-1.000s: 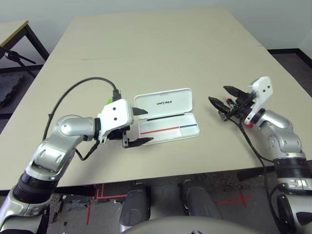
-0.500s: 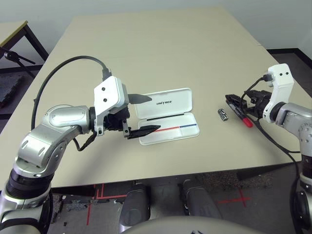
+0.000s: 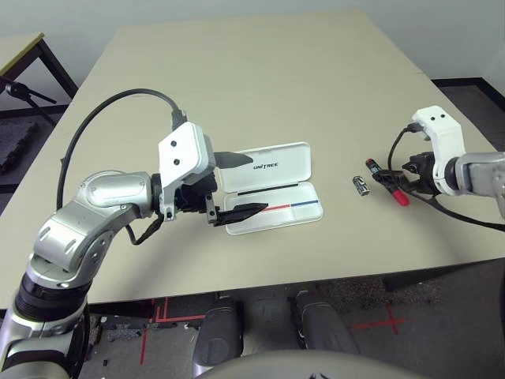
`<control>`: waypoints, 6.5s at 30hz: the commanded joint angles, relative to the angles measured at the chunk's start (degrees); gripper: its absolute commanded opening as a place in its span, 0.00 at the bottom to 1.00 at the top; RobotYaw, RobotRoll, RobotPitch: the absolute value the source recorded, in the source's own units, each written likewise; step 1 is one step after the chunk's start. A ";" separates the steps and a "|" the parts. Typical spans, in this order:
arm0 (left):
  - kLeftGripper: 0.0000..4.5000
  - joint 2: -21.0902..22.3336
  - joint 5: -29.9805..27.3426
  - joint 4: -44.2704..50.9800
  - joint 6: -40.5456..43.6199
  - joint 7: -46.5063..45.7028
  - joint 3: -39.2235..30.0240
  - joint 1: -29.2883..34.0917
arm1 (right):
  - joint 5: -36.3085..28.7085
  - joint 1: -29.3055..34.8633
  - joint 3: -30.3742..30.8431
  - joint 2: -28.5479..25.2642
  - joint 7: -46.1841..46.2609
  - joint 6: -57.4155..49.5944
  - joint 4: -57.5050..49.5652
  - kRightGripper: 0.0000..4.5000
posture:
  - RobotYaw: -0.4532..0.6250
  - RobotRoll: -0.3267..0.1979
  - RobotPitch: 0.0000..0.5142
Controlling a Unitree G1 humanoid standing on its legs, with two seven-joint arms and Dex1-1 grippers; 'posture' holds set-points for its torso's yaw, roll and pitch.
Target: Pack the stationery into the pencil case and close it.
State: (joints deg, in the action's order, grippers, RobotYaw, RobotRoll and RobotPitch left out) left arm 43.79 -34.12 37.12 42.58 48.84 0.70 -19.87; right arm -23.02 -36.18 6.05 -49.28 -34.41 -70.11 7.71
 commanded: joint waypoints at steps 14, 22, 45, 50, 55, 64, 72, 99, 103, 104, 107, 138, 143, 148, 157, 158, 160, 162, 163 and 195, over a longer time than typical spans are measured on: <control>1.00 0.78 -2.48 4.04 3.01 -3.97 0.10 0.68 | 10.21 -5.92 8.27 4.73 -8.64 9.39 18.04 0.87 | 0.46 0.62 0.19; 1.00 1.07 -2.71 4.40 3.02 -4.07 0.14 1.03 | 11.69 -5.63 4.63 3.71 -9.00 10.06 18.39 0.21 | 0.45 0.62 0.19; 1.00 1.78 -1.50 2.10 1.45 -1.80 1.55 0.00 | 11.09 -7.95 8.34 -11.43 -47.51 36.35 -2.97 0.11 | 0.41 0.62 0.20; 1.00 1.89 -1.73 2.47 1.74 -2.12 1.54 -0.15 | 13.31 -9.15 11.44 -9.04 -50.51 40.52 -7.24 0.11 | 0.42 0.62 0.20; 1.00 1.81 -1.99 2.93 2.32 -2.60 1.57 -0.43 | 15.80 -11.38 15.45 -4.91 -51.17 40.23 -9.95 0.11 | 0.42 0.62 0.21; 1.00 1.54 -1.89 3.58 2.91 -3.64 2.38 -0.69 | 19.50 -15.25 22.83 5.25 -48.66 32.81 -12.01 0.11 | 0.44 0.62 0.22; 1.00 1.13 -1.85 4.32 2.91 -5.21 2.88 -0.20 | 23.01 -16.26 27.89 14.81 -45.12 33.53 -8.13 0.11 | 0.47 0.62 0.22; 1.00 2.25 -1.40 5.51 1.74 -5.91 1.80 3.01 | 14.44 -11.18 18.20 16.55 -46.04 35.20 -8.20 0.98 | 0.49 0.62 0.21; 1.00 2.42 -1.47 5.65 1.81 -6.27 1.30 3.57 | 4.78 -6.74 9.13 13.05 -46.26 27.57 -14.04 0.99 | 0.49 0.62 0.21; 1.00 2.46 -1.55 5.73 1.85 -6.39 1.07 3.79 | 2.15 -5.62 6.18 12.67 -45.48 25.68 -15.08 0.99 | 0.49 0.62 0.21; 1.00 2.46 -1.83 5.96 2.29 -6.94 0.41 4.51 | -2.82 -1.46 -0.05 9.26 -44.07 21.65 -18.07 0.99 | 0.49 0.62 0.21; 1.00 -7.41 7.93 -24.75 44.46 -35.52 -8.68 -11.33 | -11.17 13.61 -4.00 6.07 -31.37 26.01 -27.85 0.99 | 0.43 0.62 0.23; 1.00 -7.79 11.06 -30.49 40.42 -35.68 -5.75 -13.79 | -11.62 14.95 -4.07 6.16 -30.10 26.43 -29.08 0.99 | 0.40 0.62 0.24; 1.00 -8.77 13.42 -36.88 35.74 -35.26 -3.78 -16.12 | -12.38 15.84 -4.59 6.12 -28.33 25.83 -30.79 0.99 | 0.37 0.62 0.24; 1.00 -9.53 17.61 -47.35 26.37 -32.88 -0.65 -17.11 | -14.81 17.20 -5.97 5.37 -25.03 23.84 -34.20 0.99 | 0.33 0.62 0.25; 1.00 -9.46 17.98 -47.96 25.79 -32.50 -0.30 -16.98 | -15.08 17.31 -6.10 5.26 -24.73 23.64 -34.47 0.99 | 0.33 0.62 0.25; 1.00 -9.26 18.70 -49.17 24.96 -31.98 0.19 -16.72 | -15.62 17.44 -6.27 5.00 -24.18 23.30 -34.91 0.99 | 0.32 0.62 0.25; 1.00 -9.04 19.32 -49.79 24.70 -31.51 0.50 -16.52 | -16.05 17.49 -6.40 4.80 -23.71 23.03 -35.20 0.99 | 0.32 0.62 0.25; 1.00 -9.01 19.56 -50.02 24.62 -31.34 0.53 -16.51 | -16.21 17.46 -6.40 4.71 -23.52 22.97 -35.23 0.99 | 0.32 0.62 0.25; 0.24 12.42 15.03 -31.06 27.75 -7.32 7.36 -14.25 | -14.17 12.35 -1.88 5.99 -24.96 27.10 -28.80 1.00 | 0.40 0.62 0.24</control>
State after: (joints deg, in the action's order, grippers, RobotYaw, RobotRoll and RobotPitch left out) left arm 54.93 -17.72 3.16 71.95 38.45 7.50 -35.07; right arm -37.87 -23.57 3.60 -43.39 -58.75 -43.61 -21.92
